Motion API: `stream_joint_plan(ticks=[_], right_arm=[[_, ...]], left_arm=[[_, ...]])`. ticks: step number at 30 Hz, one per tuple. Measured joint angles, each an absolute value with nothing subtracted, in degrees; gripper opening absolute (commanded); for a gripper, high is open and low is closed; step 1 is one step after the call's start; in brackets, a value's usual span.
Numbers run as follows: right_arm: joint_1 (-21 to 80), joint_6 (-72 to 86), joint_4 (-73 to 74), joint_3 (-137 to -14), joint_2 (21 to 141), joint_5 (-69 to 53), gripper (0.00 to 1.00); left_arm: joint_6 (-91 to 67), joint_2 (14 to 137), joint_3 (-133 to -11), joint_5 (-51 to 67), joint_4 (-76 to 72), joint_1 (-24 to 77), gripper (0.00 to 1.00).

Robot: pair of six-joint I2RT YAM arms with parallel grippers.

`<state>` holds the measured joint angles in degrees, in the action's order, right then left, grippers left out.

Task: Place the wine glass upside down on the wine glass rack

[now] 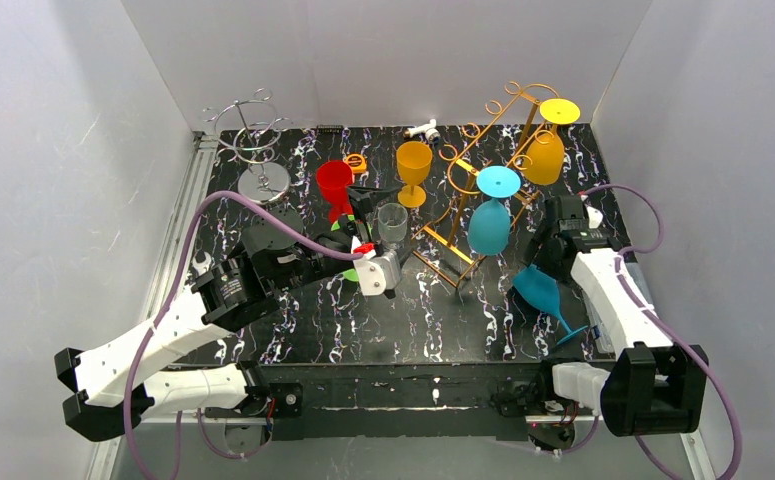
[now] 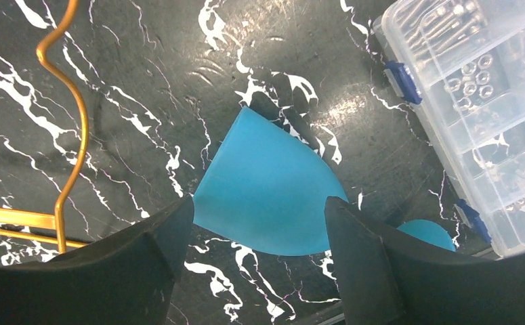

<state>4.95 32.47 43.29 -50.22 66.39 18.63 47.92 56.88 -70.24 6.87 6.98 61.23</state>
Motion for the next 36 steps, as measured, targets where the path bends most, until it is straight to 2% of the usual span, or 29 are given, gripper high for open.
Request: stream_joint_plan(ticks=[5, 10, 15, 17, 21, 23, 35, 36], right_arm=[[7.97, 34.17, 41.76, -48.95, 68.6, 20.12, 0.74], [9.74, 34.76, 39.92, -49.04, 71.0, 23.35, 0.66], [10.5, 35.0, 39.46, -49.28, 71.35, 25.69, 0.52], [10.81, 35.09, 39.51, -49.34, 71.35, 26.26, 0.44], [11.49, 34.96, 40.51, -49.43, 71.29, 26.65, 0.14], [11.79, 34.96, 41.39, -49.45, 71.16, 26.46, 0.03], [13.37, 35.29, 48.88, -52.01, 60.99, 22.76, 0.02], [13.69, 35.53, 49.84, -52.01, 59.66, 22.57, 0.15]], left_arm=[[47.92, 56.88, -70.24, 6.87, 6.96, 61.23, 0.98], [47.92, 56.88, -70.24, 6.87, 6.98, 61.23, 0.98], [47.92, 56.88, -70.24, 6.87, 6.96, 61.23, 0.98], [47.92, 56.86, -70.24, 6.9, 6.96, 61.23, 0.98], [47.94, 56.77, -70.24, 6.92, 6.96, 61.23, 0.98], [47.94, 56.71, -70.24, 6.92, 6.98, 61.23, 0.98], [47.94, 55.77, -70.24, 6.96, 7.86, 61.23, 0.98], [47.94, 55.59, -70.24, 6.98, 7.92, 61.23, 0.98]])
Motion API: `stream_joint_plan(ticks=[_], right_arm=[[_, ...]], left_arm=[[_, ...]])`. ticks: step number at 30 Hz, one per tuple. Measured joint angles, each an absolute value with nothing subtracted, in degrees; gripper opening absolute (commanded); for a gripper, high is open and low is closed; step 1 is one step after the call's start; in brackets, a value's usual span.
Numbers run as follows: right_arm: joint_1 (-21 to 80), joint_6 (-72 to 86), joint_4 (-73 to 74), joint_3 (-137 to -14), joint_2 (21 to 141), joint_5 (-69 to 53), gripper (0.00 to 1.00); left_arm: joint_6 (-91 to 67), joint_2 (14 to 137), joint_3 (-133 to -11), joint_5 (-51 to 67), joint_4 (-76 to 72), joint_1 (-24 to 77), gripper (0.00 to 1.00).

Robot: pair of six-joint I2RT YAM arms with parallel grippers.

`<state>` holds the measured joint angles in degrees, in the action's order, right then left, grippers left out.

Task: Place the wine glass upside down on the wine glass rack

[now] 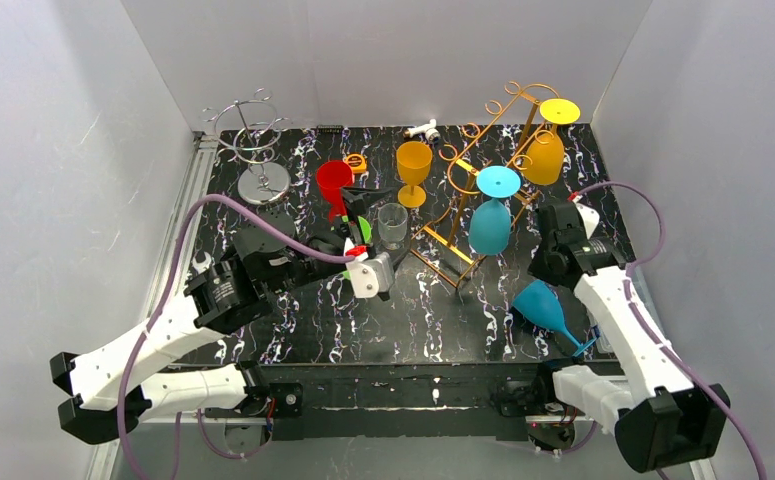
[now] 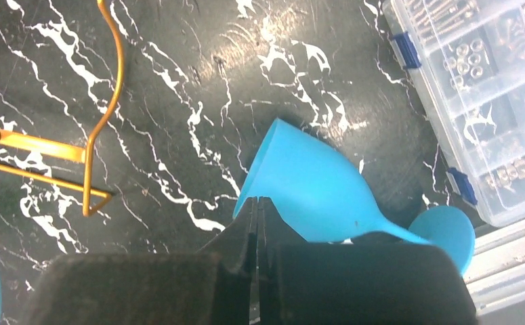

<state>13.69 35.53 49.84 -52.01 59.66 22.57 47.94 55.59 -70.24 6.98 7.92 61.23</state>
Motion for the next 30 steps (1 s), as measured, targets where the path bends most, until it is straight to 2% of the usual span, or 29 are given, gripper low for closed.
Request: stream_joint_plan(ticks=[1, 3, 4, 6, 16, 20, 25, 30], right_arm=[[13.96, 35.83, 50.87, -52.01, 58.54, 22.61, 0.3], [14.31, 36.4, 52.64, -51.96, 56.95, 23.35, 0.53], [14.39, 36.99, 53.25, -51.96, 56.58, 23.88, 0.61], [14.39, 37.67, 54.37, -51.96, 56.71, 25.12, 0.67], [20.67, 40.42, 53.34, -51.79, 67.18, 30.39, 0.63], [22.87, 42.0, 52.27, -51.79, 70.41, 32.38, 0.57], [25.04, 44.45, 52.05, -50.98, 70.06, 34.52, 0.51], [27.35, 47.88, 52.16, -47.18, 67.09, 35.94, 0.5]], left_arm=[[47.92, 55.44, -70.24, 7.01, 7.97, 61.23, 0.99], [47.92, 55.16, -70.22, 7.09, 8.03, 61.23, 0.99], [47.92, 55.05, -70.22, 7.14, 8.03, 61.23, 0.99], [47.9, 54.89, -70.22, 7.33, 8.1, 61.23, 0.99], [47.86, 54.04, -70.06, 7.53, 8.69, 61.23, 0.99], [47.88, 53.47, -69.97, 7.53, 9.17, 61.23, 0.99], [47.88, 53.23, -69.97, 7.53, 9.34, 61.23, 0.99], [47.77, 53.23, -69.97, 7.55, 9.52, 61.23, 0.99]])
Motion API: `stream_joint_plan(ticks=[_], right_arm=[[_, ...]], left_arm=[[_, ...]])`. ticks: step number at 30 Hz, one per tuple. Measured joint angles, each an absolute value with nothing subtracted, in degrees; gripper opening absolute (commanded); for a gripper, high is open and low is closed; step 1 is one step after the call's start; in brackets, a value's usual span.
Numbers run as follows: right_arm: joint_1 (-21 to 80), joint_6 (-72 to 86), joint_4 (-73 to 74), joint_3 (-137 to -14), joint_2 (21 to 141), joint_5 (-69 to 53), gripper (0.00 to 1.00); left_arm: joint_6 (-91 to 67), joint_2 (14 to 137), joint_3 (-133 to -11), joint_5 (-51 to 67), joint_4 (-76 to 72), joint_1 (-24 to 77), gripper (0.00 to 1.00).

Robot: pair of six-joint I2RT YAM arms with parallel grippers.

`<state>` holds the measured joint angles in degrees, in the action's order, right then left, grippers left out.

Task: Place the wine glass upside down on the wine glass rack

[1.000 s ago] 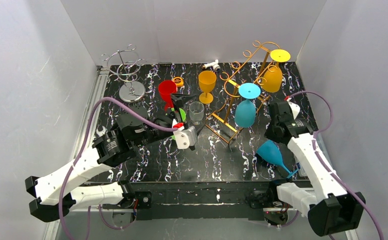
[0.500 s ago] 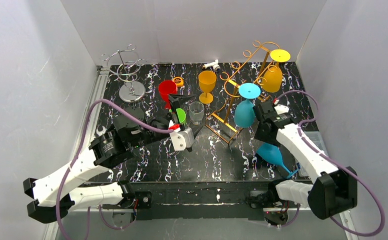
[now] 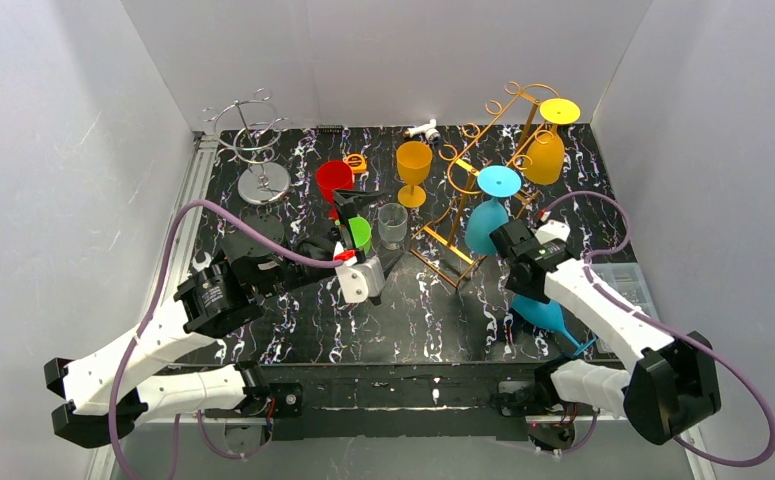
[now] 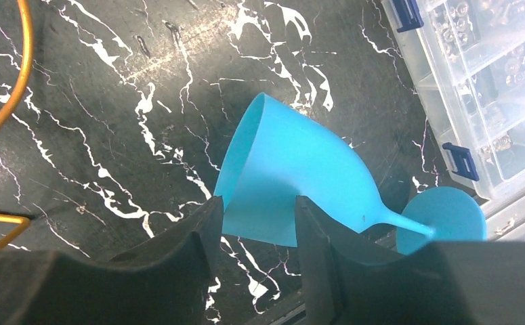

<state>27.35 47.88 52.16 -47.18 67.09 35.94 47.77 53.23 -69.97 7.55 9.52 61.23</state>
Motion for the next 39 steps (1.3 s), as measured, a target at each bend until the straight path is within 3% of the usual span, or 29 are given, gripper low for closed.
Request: stream_joint_plan(ticks=[15, 22, 26, 30, 33, 39], right_arm=[[30.81, 54.13, 51.81, -41.45, 58.19, 37.21, 0.28], [43.99, 61.93, 59.16, -39.77, 56.8, 35.7, 0.21], [51.11, 66.43, 62.92, -41.17, 60.73, 36.32, 0.39], [53.69, 69.34, 68.42, -50.37, 68.23, 40.82, 0.74], [53.71, 70.76, 69.19, -55.55, 66.94, 45.54, 0.98], [48.95, 68.2, 71.68, -55.92, 55.07, 48.99, 0.98]], left_arm=[[47.51, 53.25, -70.57, 7.97, 11.64, 61.23, 0.99], [47.51, 53.28, -71.9, 8.62, 11.68, 61.23, 0.99], [47.51, 53.25, -72.12, 8.91, 11.68, 61.23, 0.99], [47.53, 53.19, -72.1, 9.06, 12.14, 61.23, 0.99], [47.57, 53.06, -72.12, 9.06, 12.49, 61.23, 0.99], [47.83, 52.21, -72.1, 9.06, 12.71, 61.23, 0.99]])
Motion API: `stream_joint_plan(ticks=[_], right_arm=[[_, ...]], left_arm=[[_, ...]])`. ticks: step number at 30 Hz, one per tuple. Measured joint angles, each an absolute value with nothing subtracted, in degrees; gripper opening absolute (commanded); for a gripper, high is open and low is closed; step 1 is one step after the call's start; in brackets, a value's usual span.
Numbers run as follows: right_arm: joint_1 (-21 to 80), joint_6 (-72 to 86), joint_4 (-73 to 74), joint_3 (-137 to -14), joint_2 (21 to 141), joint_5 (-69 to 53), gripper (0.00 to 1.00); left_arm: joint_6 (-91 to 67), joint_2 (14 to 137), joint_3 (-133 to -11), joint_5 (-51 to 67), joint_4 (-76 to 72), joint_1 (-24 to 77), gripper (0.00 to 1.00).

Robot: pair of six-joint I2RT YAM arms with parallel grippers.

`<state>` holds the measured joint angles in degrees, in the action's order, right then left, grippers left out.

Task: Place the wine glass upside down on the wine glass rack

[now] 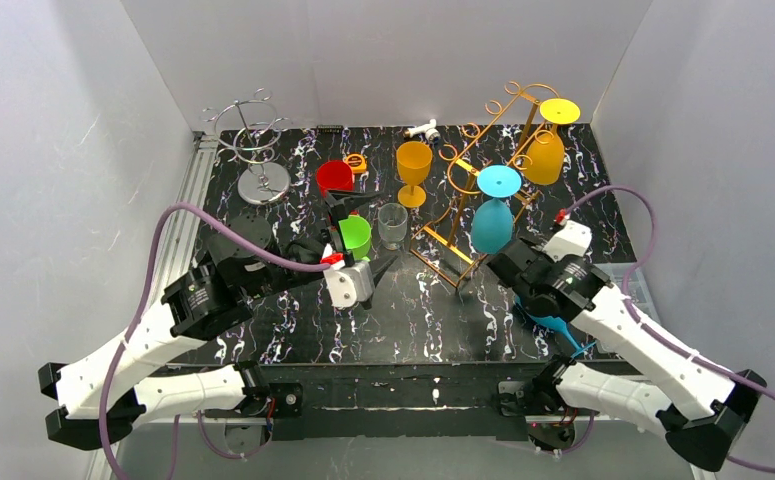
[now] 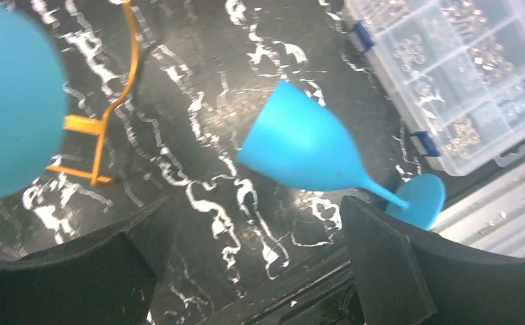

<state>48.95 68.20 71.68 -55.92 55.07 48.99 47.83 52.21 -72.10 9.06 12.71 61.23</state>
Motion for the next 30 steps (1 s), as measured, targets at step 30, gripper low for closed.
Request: stream_joint_plan(ticks=[30], right_arm=[[4.58, 31.31, 51.7, -42.57, 65.04, -1.72, 0.98]], left_arm=[[47.92, 50.15, -71.99, 9.63, 13.78, 61.23, 0.99]])
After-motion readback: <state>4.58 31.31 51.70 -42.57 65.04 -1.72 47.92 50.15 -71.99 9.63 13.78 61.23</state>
